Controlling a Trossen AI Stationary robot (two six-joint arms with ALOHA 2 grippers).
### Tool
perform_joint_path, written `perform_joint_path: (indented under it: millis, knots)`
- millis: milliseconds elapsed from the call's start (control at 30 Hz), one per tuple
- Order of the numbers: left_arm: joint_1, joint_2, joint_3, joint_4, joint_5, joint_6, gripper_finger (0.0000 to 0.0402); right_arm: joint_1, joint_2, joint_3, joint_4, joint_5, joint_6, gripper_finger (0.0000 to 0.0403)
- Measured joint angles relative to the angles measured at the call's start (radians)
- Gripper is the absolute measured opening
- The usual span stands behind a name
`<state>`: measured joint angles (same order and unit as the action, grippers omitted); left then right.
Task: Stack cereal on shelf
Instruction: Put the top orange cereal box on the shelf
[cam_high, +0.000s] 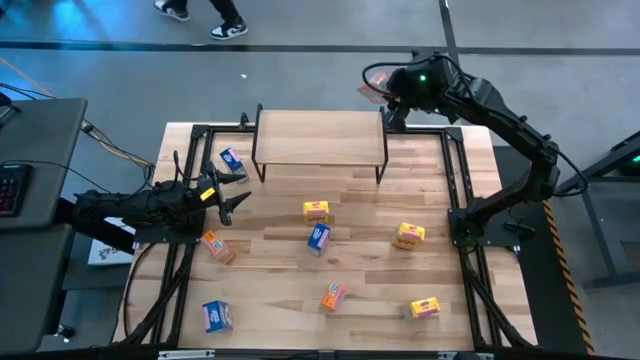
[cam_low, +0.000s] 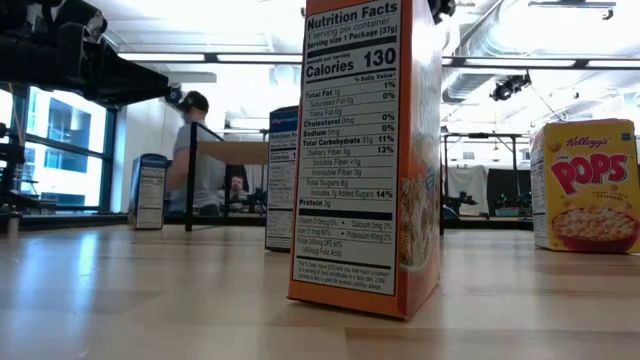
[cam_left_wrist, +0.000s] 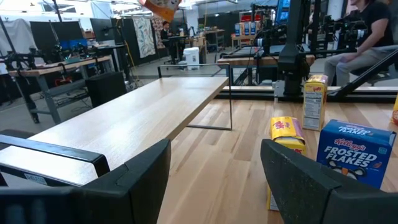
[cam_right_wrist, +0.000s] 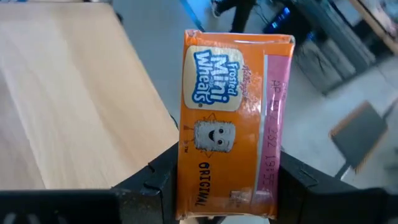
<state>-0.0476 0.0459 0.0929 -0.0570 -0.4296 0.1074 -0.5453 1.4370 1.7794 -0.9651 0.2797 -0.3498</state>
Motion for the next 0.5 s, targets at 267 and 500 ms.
perform_joint_path:
  millis: [267,500]
  knots:
    - [0.000,0.000,0.000,0.000,0.000,0.000,0.0241,0.000,0.056,0.000,0.013,-0.048,-0.175,0.0161]
    - [0.000,0.000,0.000,0.000,0.000,0.000,0.0241,0.000,0.123,0.000,-0.010,-0.043,-0.271,0.0161]
